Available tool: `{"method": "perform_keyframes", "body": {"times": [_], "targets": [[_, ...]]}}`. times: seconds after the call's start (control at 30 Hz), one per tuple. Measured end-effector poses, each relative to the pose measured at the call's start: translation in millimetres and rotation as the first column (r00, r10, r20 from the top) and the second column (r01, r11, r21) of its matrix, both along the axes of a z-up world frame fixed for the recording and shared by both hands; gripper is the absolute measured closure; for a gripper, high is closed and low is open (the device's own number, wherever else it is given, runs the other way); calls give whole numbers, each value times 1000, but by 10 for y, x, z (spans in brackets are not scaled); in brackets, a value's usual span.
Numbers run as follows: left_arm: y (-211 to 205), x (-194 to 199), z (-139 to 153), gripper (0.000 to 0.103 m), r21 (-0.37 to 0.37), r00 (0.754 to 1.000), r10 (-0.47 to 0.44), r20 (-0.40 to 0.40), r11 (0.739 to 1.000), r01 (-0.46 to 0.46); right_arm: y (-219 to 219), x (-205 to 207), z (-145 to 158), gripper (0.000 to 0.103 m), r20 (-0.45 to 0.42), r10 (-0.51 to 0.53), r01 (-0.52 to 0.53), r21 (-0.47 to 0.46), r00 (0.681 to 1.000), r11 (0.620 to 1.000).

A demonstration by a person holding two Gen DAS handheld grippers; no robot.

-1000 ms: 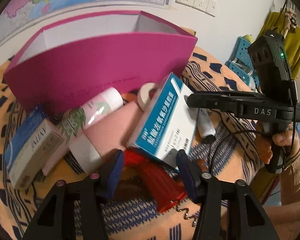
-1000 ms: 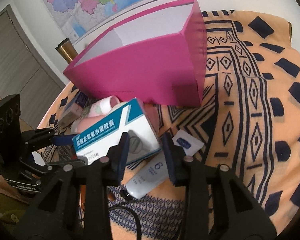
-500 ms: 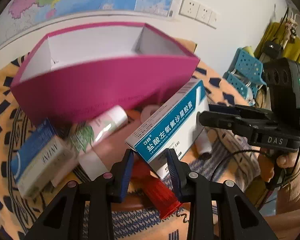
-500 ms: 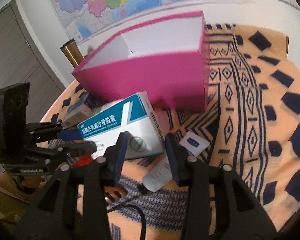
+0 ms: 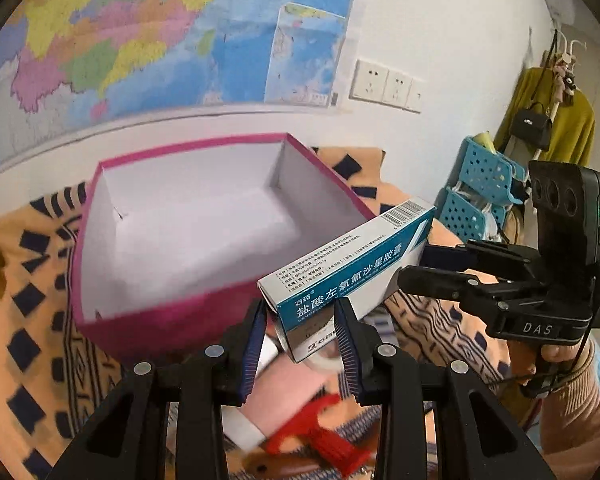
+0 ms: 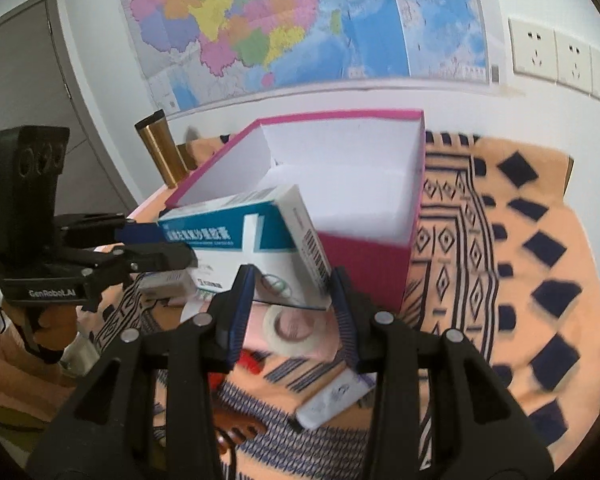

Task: Organize rigid objects
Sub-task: 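Carry the medicine box into the magenta box and open the right gripper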

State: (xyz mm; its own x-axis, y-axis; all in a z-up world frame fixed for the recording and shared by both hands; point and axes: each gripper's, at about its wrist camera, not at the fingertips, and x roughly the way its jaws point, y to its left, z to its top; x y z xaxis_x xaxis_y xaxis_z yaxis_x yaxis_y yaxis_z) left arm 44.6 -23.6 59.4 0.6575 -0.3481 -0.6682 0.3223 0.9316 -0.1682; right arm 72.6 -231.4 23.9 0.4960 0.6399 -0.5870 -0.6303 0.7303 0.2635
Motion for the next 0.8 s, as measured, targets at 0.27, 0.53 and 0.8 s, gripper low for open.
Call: {"method": "perform_keyframes", "body": {"times": [0.27,0.53,0.8], "targets": [[64,382,106,67,-4,1000,20,-17,1000,-20,2,400,101,61,-41,-11,14,65,999,998],[179,749,68,64,-14,996,58,-61,998,-59,89,778,55,61,-122,-12,24,101,992,995],[385,968,-68,61,28,988,121,-96,993,-118,357,1068,-132,61,-201,15,3,86,979,996]]}}
